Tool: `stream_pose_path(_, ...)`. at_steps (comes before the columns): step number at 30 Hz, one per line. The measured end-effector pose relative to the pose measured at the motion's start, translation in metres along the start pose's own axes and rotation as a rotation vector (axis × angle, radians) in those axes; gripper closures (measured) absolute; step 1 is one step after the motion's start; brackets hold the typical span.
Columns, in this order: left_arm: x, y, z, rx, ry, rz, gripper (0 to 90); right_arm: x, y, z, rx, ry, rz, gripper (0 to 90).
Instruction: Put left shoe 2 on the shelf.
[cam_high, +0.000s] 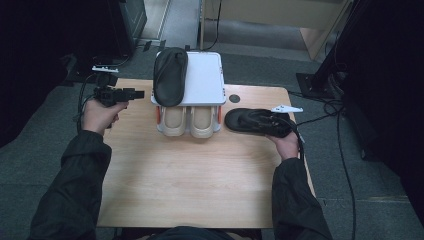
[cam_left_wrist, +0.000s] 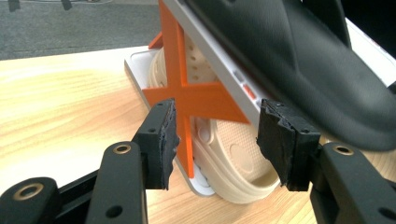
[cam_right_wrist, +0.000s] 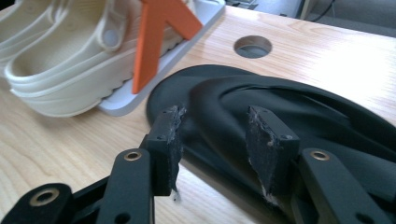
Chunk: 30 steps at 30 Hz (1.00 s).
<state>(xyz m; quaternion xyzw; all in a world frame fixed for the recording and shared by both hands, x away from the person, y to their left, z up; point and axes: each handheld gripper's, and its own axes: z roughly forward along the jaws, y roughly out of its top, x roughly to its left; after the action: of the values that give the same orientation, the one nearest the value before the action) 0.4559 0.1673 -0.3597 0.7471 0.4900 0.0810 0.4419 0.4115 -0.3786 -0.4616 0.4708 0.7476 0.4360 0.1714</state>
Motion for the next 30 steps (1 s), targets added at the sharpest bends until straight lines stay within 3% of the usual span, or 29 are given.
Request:
stream_pose_path(11,-0.001,-0.03,0.005,-0.009,-0.029,0.003,46.9,-0.017,-0.008,0.017,0.061,-0.012,-0.028,50.1)
stream_pose_path(20,-0.004,-0.049,0.009,-0.005,-0.027,0.017,46.9,-0.016,-0.012,0.022,0.077,-0.022,-0.049,51.8)
stream_pose_path(30,-0.006,-0.061,0.012,-0.016,-0.04,0.011,47.2,-0.005,-0.013,0.02,0.098,-0.02,-0.054,67.9)
